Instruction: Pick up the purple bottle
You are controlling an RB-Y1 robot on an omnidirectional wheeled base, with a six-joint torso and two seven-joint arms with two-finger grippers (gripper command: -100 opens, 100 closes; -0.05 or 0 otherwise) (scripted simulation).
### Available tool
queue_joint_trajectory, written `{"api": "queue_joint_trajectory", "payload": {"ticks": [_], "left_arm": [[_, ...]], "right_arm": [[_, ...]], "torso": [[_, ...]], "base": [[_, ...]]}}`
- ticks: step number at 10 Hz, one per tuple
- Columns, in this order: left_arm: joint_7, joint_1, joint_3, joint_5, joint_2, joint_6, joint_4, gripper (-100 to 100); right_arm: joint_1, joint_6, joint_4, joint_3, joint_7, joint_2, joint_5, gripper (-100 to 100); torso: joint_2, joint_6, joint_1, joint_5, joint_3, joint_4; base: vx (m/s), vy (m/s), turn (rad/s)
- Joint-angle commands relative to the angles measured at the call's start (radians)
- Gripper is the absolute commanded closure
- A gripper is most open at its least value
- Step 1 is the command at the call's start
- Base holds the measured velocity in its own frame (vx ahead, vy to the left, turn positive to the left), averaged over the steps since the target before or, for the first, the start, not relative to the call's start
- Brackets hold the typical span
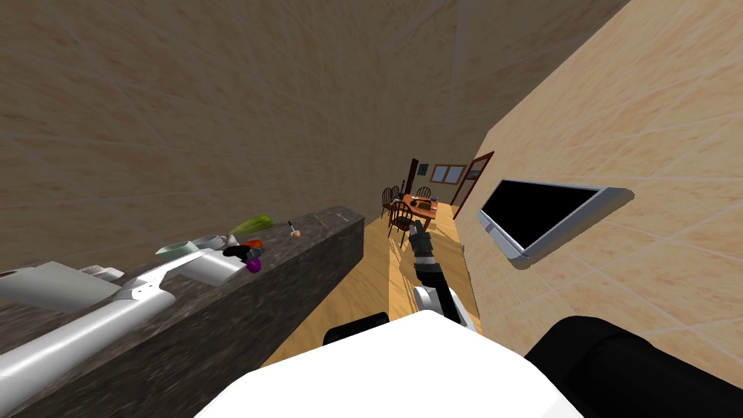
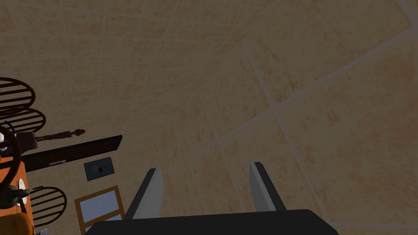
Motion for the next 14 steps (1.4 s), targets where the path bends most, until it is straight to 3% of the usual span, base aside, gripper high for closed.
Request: {"api": "queue_joint_trajectory", "payload": {"ticks": [1,2,3,4,5,9,10,11,12,13,14], "left_arm": [[0.006,-0.001,-0.013,0.014,0.016,-0.039,0.021,-100],[0.011,-0.011,-0.038,0.049,0.05,-0.072,0.063,-100],[0.011,-0.011,-0.038,0.049,0.05,-0.091,0.065,-100],[0.009,-0.013,-0.035,0.043,0.044,-0.074,0.061,-100],[0.01,-0.012,-0.036,0.044,0.045,-0.079,0.061,100],[0.01,-0.012,-0.036,0.044,0.045,-0.078,0.061,100],[0.01,-0.012,-0.036,0.044,0.045,-0.078,0.061,0],[0.006,-0.001,-0.013,0.014,0.016,-0.039,0.021,100],[0.001,0.008,0.013,-0.021,-0.018,-0.012,-0.005,100],[0.001,0.008,0.013,-0.021,-0.018,0.012,-0.023,100],[-0.003,0.018,0.039,-0.056,-0.053,0.046,-0.067,100]], "right_arm": [[0.0,0.0,0.0,0.0,0.0,0.0,0.0,0],[0.0,0.0,0.0,0.0,0.0,0.0,0.0,0],[0.0,0.0,0.0,0.0,0.0,0.0,0.0,0],[0.0,0.0,0.0,0.0,0.0,0.0,0.0,0],[0.0,0.0,0.0,0.0,0.0,0.0,0.0,0],[0.0,0.0,0.0,0.0,0.0,0.0,0.0,0],[0.0,0.0,0.0,0.0,0.0,0.0,0.0,0],[0.0,0.0,0.0,0.0,0.0,0.0,0.0,0],[0.0,0.0,0.0,0.0,0.0,0.0,0.0,0],[0.0,0.0,0.0,0.0,0.0,0.0,0.0,0],[0.0,0.0,0.0,0.0,0.0,0.0,0.0,0]], "torso": [[0.0,0.0,0.0,0.0,0.0,0.0],[0.0,0.0,0.0,0.0,0.0,0.0],[0.0,0.0,0.0,0.0,0.0,0.0],[0.0,0.0,0.0,0.0,0.0,0.0],[0.0,0.0,0.002,0.0,0.0,0.0],[0.001,0.001,0.004,0.001,0.0,0.0],[0.001,0.001,0.004,0.001,0.0,0.0],[0.001,0.0,0.004,0.001,0.0,0.0],[0.001,0.002,0.006,0.002,0.0,0.0],[0.001,0.003,0.01,0.003,0.0,0.0],[0.001,0.002,0.01,0.004,0.0,0.0]], "base": [[0.01,-0.056,0.01],[0.008,-0.073,0.008],[0.009,-0.063,0.009],[0.004,-0.022,0.006],[0.0,0.0,0.0],[0.0,0.0,0.003],[0.0,0.0,0.0],[-0.01,0.051,-0.003],[-0.014,0.114,-0.024],[-0.018,0.102,-0.026],[-0.025,0.089,-0.005]]}}
